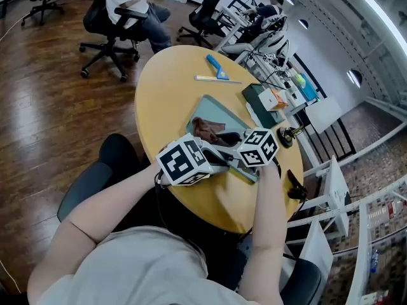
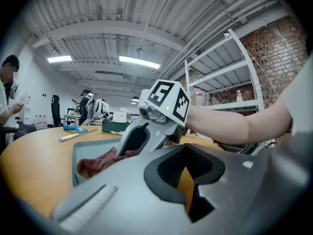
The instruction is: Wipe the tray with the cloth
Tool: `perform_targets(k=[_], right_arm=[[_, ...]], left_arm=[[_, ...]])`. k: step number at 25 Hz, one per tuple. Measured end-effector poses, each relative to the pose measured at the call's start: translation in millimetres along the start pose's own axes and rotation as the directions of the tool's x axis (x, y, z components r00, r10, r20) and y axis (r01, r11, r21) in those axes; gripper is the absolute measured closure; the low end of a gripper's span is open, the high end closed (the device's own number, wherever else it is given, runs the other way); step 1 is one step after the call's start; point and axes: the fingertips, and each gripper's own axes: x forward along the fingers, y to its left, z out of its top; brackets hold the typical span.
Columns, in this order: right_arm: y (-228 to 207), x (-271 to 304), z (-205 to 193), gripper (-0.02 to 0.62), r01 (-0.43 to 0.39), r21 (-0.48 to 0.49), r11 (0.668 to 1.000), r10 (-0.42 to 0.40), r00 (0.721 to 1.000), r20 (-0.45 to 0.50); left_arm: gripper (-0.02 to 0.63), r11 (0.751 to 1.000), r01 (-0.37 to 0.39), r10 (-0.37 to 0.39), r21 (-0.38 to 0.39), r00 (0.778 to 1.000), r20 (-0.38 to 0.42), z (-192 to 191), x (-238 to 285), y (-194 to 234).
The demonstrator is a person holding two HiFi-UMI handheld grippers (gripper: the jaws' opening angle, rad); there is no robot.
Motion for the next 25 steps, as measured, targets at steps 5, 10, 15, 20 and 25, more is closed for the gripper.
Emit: perform_targets(k=[5,10,15,20,25], right_arm=[[-6.3,-29.6,-45.6,0.454,0.064,0.094,0.993,-0.063,0.998,-0.013],[-13.9,-61.0,-92.7,0.454,0.133,0.191,0.973,-0.135,0.991,-0.001],[-29.7,-78.7,-122.7,0.454,0.207,0.25,0.946,-0.209,0.978,-0.018],[-61.1,-86.8,-139.9,0.454,0.283,0.29,0.914,-0.283,0.958,-0.042],[-97.7,-87.2,-145.5,0.454,0.371,0.332,0.867,-0.366,0.927,-0.079]], left_arm=[[0.604,1.0,0.002,-0.002,-0.002,1.0,0.003,-0.6,1.8,1.9],[0.604,1.0,0.004,-0.004,-0.002,1.0,0.005,-1.9,4.0,5.3],[0.604,1.0,0.003,-0.003,-0.004,1.0,0.008,-2.7,3.8,9.2],[0.604,1.0,0.006,-0.006,-0.005,1.0,0.007,-0.8,7.1,7.0],[0.604,1.0,0.003,-0.003,-0.004,1.0,0.007,0.9,6.3,6.9]])
